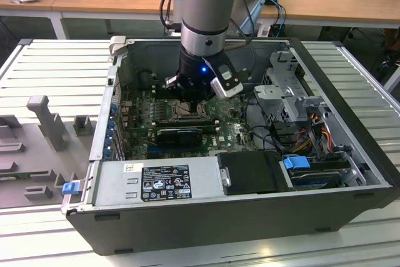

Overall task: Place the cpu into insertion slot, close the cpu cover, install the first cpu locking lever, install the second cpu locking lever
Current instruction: 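Install the second cpu locking lever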

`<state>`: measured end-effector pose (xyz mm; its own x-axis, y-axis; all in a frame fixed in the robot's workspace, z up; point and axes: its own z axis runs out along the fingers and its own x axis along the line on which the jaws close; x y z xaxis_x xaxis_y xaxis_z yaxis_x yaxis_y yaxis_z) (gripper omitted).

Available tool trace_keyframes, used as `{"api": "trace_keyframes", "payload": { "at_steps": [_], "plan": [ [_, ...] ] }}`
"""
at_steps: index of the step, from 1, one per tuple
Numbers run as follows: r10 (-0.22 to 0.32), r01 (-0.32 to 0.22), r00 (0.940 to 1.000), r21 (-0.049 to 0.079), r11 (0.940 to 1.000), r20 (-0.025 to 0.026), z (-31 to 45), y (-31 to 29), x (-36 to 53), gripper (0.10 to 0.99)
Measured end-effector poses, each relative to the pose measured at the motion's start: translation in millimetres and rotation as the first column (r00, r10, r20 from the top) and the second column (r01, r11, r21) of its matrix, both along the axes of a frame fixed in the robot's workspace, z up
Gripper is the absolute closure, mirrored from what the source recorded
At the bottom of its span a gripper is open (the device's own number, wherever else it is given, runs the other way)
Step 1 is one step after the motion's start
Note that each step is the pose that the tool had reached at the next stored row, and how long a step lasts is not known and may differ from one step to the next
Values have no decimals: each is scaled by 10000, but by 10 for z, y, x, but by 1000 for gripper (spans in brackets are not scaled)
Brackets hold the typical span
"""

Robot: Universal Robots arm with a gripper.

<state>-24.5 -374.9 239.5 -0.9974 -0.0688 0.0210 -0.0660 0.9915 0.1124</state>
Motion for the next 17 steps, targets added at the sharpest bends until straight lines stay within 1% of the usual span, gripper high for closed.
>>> {"api": "trace_keyframes", "payload": {
  "at_steps": [2, 4, 6, 7, 10, 13, 15, 17],
  "plan": [
    [0, 0, 10000, 38, 10000, 0, 0, -32, -67, 980],
    [3, -3, 10000, 73, 10000, 0, -2, -39, -145, 980],
    [4, -4, 10000, 99, 10000, 0, -8, -38, -191, 980],
    [5, -5, 10000, 113, 9999, -2, -18, -38, -198, 980],
    [8, -8, 10000, 118, 9999, -12, -87, -39, -200, 980],
    [8, -7, 10000, 118, 9999, -18, -177, -39, -200, 980],
    [7, -7, 10000, 134, 9999, -19, -200, -39, -203, 980],
    [9, -8, 10000, 180, 9998, -19, -202, -41, -208, 980]
  ]
}}
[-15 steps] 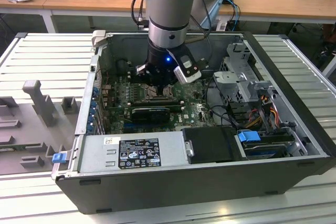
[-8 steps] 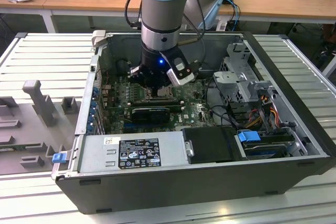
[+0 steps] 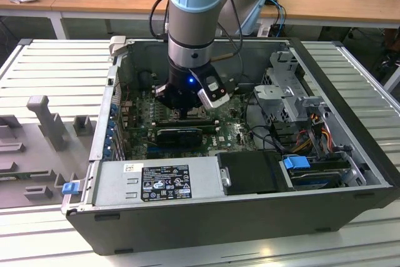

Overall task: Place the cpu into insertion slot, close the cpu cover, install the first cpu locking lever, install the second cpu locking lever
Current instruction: 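Install the second cpu locking lever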

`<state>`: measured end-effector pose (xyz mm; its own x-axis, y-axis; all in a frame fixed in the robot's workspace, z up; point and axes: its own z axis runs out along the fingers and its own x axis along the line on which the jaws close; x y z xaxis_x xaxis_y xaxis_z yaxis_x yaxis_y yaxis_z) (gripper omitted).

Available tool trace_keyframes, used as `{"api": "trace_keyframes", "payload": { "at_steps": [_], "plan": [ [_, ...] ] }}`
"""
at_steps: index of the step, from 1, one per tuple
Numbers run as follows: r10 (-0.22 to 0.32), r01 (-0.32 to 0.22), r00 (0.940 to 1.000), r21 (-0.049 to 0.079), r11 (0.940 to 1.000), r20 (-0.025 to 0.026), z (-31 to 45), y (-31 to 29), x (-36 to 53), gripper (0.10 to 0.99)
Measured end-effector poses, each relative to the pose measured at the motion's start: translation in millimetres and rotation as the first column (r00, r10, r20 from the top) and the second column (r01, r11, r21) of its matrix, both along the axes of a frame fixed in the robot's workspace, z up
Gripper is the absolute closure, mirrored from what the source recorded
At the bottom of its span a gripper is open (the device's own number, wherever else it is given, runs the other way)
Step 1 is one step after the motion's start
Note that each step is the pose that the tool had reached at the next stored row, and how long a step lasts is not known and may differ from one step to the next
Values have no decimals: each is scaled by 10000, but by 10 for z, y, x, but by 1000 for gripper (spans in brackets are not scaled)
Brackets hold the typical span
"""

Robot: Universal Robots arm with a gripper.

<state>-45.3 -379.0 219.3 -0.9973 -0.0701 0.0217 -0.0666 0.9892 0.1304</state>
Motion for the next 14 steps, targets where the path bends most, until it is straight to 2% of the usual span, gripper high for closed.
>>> {"api": "trace_keyframes", "payload": {
  "at_steps": [1, 3, 6, 9, 11, 14],
  "plan": [
    [-1, 1, 10000, 34, 10000, 1, -1, -4, -3, 980],
    [-1, 1, 10000, 203, 9998, 1, -1, -46, -32, 980],
    [6, -6, 10000, 312, 9995, 1, -1, -80, -73, 980],
    [123, -123, 9999, 446, 9989, 2, -2, -88, -105, 980],
    [318, -318, 9995, 647, 9974, 6, -8, -95, -133, 980],
    [394, -394, 9992, 1121, 9929, 24, -31, -143, -180, 980]
  ]
}}
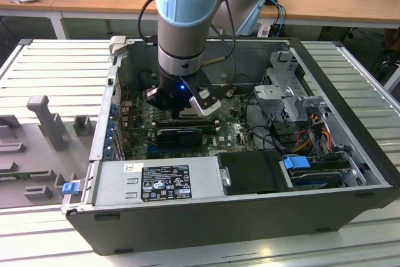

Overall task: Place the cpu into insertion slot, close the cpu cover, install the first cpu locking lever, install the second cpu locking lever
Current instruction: 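Install the second cpu locking lever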

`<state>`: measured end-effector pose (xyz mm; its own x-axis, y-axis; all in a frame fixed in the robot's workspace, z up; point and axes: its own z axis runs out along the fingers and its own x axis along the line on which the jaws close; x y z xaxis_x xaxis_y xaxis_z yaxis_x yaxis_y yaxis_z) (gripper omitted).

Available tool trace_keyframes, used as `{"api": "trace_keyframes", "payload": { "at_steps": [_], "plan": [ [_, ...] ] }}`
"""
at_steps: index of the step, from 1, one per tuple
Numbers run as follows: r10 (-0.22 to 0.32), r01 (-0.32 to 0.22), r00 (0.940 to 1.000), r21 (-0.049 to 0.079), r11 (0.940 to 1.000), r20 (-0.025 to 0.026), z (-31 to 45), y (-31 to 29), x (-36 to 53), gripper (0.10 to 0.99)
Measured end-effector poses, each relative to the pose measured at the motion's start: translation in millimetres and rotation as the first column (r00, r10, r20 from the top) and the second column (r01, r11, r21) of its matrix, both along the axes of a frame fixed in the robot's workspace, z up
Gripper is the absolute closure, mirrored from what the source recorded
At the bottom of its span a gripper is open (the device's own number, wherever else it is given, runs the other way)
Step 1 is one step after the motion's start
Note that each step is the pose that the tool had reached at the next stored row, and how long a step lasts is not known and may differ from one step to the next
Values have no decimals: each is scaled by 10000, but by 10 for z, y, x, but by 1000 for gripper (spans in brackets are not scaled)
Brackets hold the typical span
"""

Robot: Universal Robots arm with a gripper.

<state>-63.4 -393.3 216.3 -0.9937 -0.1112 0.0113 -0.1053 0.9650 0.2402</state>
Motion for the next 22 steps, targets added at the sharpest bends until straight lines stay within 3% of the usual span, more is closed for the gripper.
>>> {"api": "trace_keyframes", "payload": {
  "at_steps": [11, 15, 18, 22],
  "plan": [
    [9, -9, 10000, 693, 9976, 1, -57, -142, -27, 980],
    [-30, 30, 10000, 729, 9973, 1, -58, -193, -28, 980],
    [-66, 65, 10000, 741, 9972, 2, -65, -193, -27, 980],
    [-63, 63, 10000, 808, 9967, -1, -132, -194, -31, 980]
  ]
}}
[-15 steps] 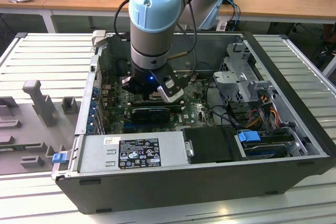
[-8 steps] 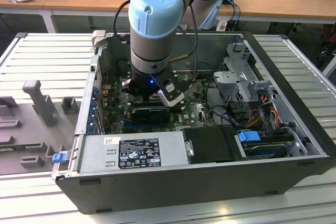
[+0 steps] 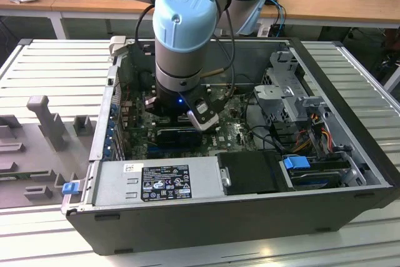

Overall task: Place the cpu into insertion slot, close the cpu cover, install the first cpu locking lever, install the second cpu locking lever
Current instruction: 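Install the second cpu locking lever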

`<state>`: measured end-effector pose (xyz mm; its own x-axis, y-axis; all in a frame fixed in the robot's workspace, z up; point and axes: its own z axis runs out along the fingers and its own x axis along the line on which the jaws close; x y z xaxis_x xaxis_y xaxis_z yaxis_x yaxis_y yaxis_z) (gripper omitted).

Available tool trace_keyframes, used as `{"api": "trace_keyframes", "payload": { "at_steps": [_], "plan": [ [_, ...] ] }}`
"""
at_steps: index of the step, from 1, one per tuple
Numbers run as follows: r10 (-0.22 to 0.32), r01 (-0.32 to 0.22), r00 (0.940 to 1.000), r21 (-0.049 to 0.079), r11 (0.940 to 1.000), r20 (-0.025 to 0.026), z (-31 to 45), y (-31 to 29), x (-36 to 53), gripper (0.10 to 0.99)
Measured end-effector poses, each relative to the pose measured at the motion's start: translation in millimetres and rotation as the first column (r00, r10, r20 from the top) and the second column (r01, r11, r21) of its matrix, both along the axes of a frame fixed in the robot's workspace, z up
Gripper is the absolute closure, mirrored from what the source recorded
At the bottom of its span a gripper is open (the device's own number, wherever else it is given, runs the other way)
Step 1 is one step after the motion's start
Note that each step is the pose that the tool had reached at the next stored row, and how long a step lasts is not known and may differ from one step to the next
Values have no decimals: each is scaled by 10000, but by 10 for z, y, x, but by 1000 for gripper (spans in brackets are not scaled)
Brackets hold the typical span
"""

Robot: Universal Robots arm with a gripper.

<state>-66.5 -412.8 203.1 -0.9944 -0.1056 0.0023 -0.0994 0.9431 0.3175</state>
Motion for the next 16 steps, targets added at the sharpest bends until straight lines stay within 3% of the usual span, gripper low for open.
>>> {"api": "trace_keyframes", "payload": {
  "at_steps": [3, 7, 16],
  "plan": [
    [-6, 6, 10000, 92, 10000, 1, -35, 1, -2, 980],
    [-5, 5, 10000, 392, 9992, 1, -61, 1, -2, 980],
    [-4, 4, 10000, 563, 9984, 1, -105, 14, -46, 980]
  ]
}}
